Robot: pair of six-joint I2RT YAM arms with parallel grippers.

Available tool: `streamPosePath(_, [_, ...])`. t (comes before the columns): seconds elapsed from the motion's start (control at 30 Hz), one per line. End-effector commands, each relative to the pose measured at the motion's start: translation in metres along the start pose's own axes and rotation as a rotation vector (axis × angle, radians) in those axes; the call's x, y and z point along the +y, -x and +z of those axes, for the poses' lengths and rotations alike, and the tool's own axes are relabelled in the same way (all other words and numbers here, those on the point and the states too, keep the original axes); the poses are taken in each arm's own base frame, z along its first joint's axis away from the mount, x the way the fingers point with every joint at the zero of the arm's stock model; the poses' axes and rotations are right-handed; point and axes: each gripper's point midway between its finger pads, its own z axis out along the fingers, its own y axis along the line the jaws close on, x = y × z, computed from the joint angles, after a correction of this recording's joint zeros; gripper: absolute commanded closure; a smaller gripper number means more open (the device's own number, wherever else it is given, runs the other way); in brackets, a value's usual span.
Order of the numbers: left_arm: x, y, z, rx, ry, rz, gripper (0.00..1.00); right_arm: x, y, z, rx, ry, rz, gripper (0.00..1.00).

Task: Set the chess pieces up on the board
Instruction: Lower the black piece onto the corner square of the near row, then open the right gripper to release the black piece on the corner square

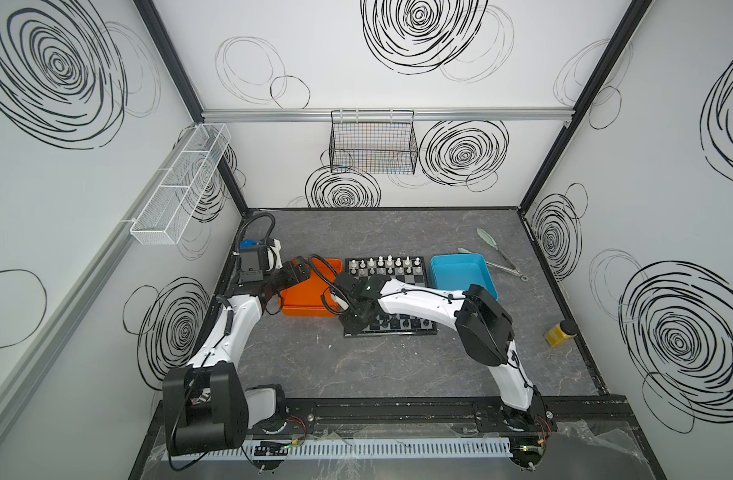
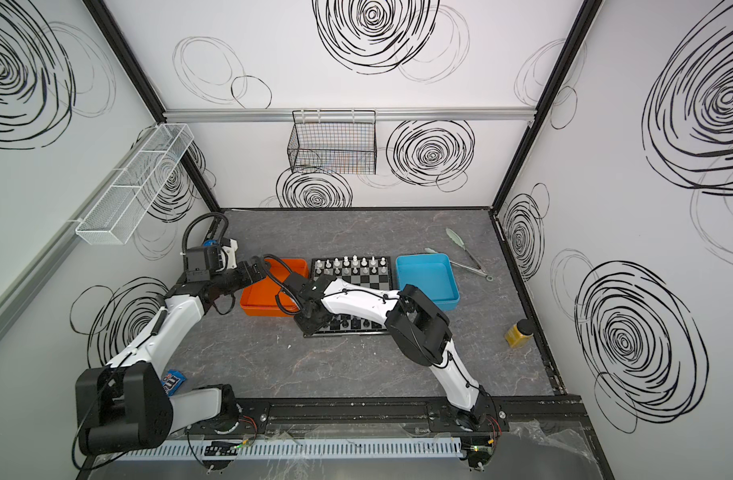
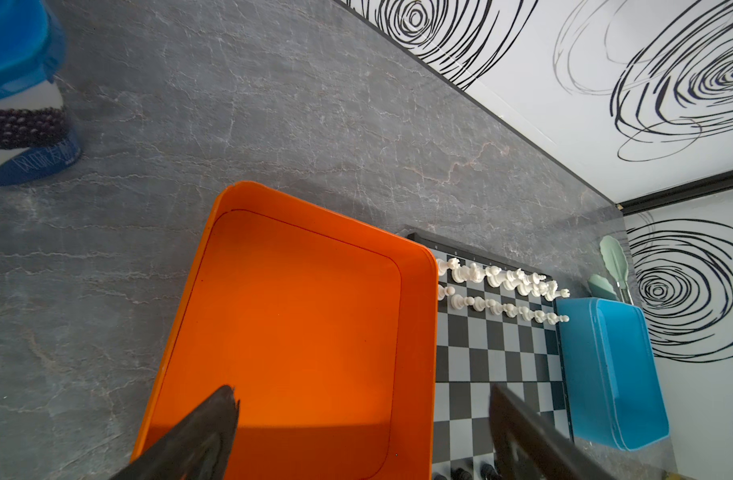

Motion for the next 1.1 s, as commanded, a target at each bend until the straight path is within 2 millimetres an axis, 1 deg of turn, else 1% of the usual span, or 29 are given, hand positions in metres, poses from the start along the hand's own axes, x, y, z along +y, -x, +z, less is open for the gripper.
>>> streamPosePath(0.0, [0.002, 0.006, 0.001, -0.028, -0.014, -0.002, 0.03, 0.0, -0.009, 0.006, 0.045, -0.019, -0.008, 0.68])
streamPosePath(0.23, [0.002, 0.006, 0.001, -0.028, -0.012, -0.005, 0.03, 0.0, -0.006, 0.005, 0.036, -0.018, -0.008, 0.77])
streamPosePath(0.33, [0.002, 0.007, 0.001, -0.029, -0.014, -0.006, 0.03, 0.001, -0.004, 0.003, 0.029, -0.02, -0.012, 0.79])
streamPosePath(0.73, [0.002, 0.007, 0.001, -0.03, -0.017, -0.007, 0.03, 0.0, 0.001, 0.0, 0.021, -0.029, -0.019, 0.83])
streamPosePath(1.07, [0.002, 0.006, 0.001, -0.028, -0.019, -0.007, 0.03, -0.01, 0.003, 0.001, 0.028, -0.089, -0.017, 0.84])
